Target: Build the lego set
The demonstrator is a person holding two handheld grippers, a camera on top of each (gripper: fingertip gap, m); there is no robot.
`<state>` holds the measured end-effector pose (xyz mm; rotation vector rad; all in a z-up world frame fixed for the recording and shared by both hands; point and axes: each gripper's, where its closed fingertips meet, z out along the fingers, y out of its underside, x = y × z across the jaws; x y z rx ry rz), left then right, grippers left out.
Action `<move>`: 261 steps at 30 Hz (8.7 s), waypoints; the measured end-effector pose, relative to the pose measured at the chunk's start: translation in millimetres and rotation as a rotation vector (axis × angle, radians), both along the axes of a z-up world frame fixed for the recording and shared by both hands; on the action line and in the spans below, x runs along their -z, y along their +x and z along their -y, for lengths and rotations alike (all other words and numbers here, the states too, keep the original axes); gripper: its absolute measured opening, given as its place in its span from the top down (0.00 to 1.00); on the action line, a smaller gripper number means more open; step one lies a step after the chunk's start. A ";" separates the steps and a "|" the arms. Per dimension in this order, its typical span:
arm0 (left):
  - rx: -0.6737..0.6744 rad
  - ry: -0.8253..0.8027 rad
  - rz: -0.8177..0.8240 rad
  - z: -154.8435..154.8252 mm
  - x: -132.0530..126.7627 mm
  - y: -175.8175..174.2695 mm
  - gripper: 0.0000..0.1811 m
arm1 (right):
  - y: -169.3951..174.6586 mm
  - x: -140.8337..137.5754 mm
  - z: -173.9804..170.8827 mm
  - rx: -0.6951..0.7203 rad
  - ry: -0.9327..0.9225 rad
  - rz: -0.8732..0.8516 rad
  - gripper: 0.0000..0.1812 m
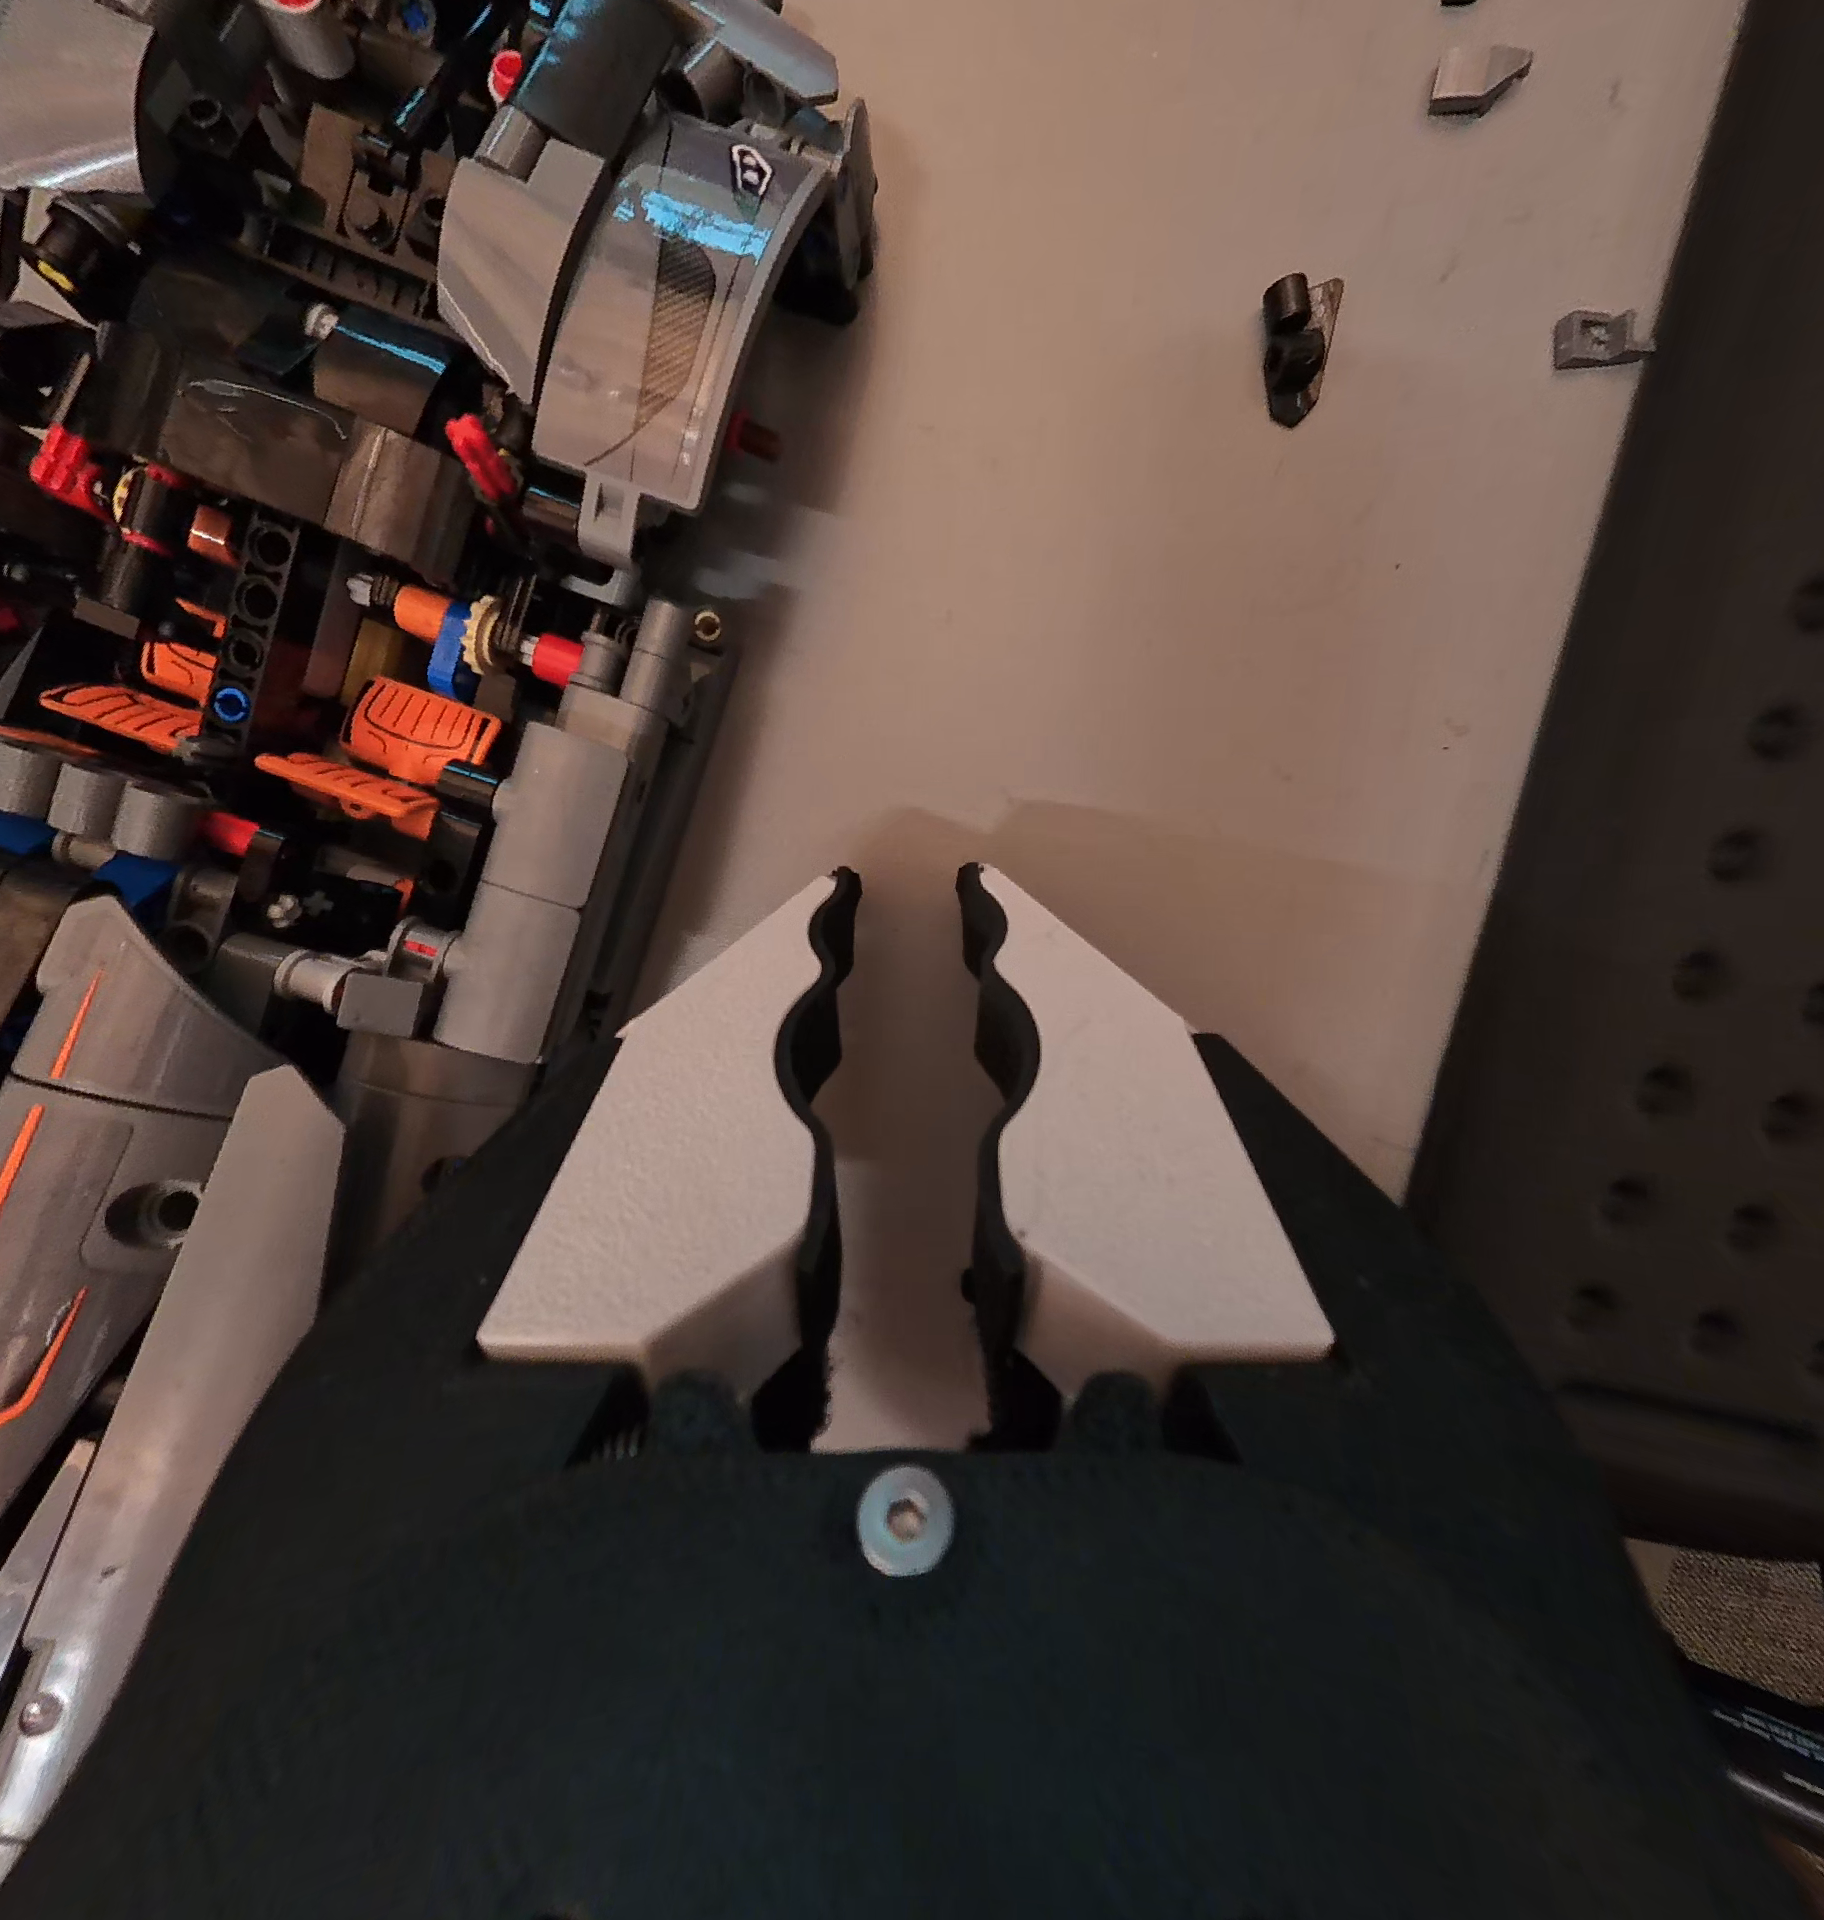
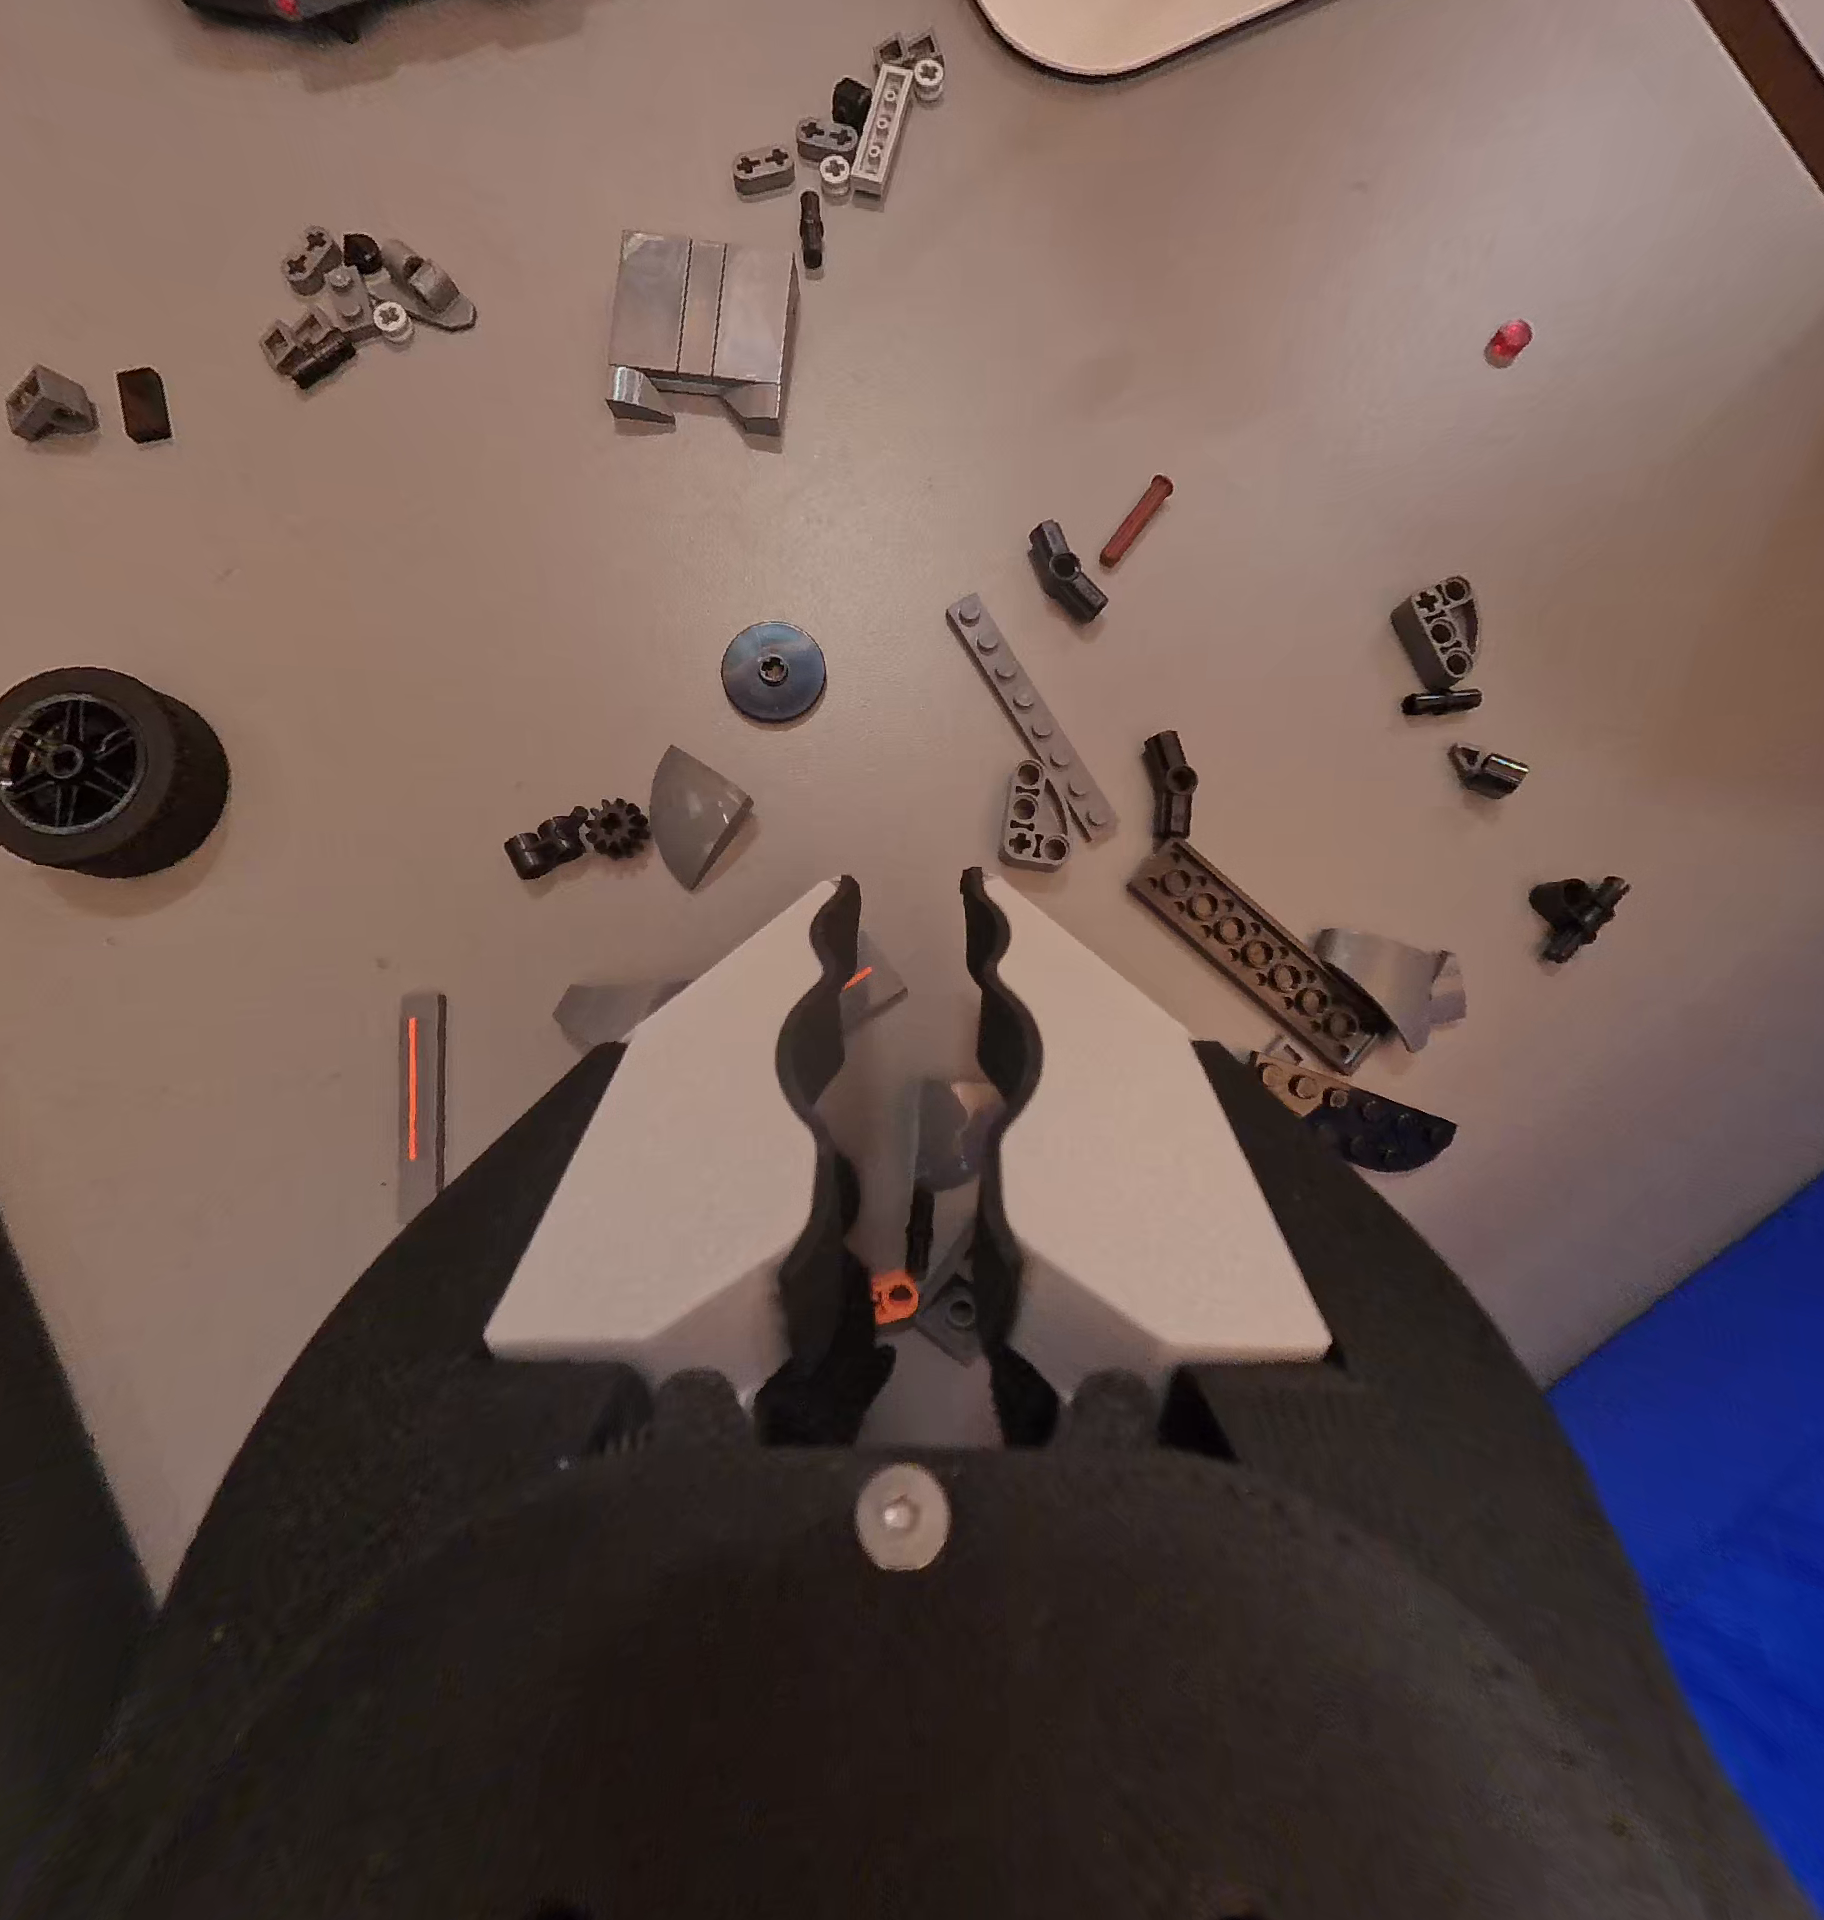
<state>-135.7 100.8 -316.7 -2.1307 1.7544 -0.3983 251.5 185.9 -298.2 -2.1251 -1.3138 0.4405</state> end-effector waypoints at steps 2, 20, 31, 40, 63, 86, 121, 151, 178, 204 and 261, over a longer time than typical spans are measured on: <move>0.000 0.001 0.000 -0.1 -0.1 0.0 0.90 | -0.6 0.8 0.6 -0.005 -0.001 0.003 0.90; 0.001 0.002 -0.002 -0.2 0.4 -0.5 0.91 | -1.3 1.0 1.3 -0.015 0.005 0.008 0.90; 0.004 0.001 -0.003 0.2 0.6 -0.4 0.91 | -0.7 0.6 0.6 -0.016 0.011 0.009 0.90; 0.006 0.003 -0.005 0.4 0.8 -0.4 0.92 | 2.9 -2.7 -4.3 0.011 0.029 0.004 0.91; 0.009 -0.003 -0.017 0.9 3.1 -1.4 0.92 | 51.3 -56.2 -55.3 0.373 0.213 -0.172 0.79; 0.010 -0.005 -0.023 1.1 4.2 -2.1 0.92 | 42.1 -50.9 -50.4 0.307 0.231 -0.120 0.81; 0.009 -0.008 -0.032 -0.1 7.1 -2.2 0.92 | 77.6 -102.5 -57.8 0.378 0.405 -0.206 0.82; 0.009 -0.012 -0.036 -0.1 8.3 -2.8 0.92 | 57.2 -77.8 -47.4 0.250 0.368 -0.083 0.87; -0.012 0.013 -0.003 -5.1 -4.5 -4.6 0.87 | 39.7 -61.7 -37.9 0.148 0.357 -0.015 0.89; -0.095 -0.294 -0.235 45.3 6.1 -99.2 0.84 | 31.5 -56.6 -35.0 0.115 0.346 -0.012 0.90; -0.404 -0.037 -0.269 -12.7 -5.5 -178.6 0.75 | 25.2 -52.7 -31.5 0.089 0.335 -0.005 0.89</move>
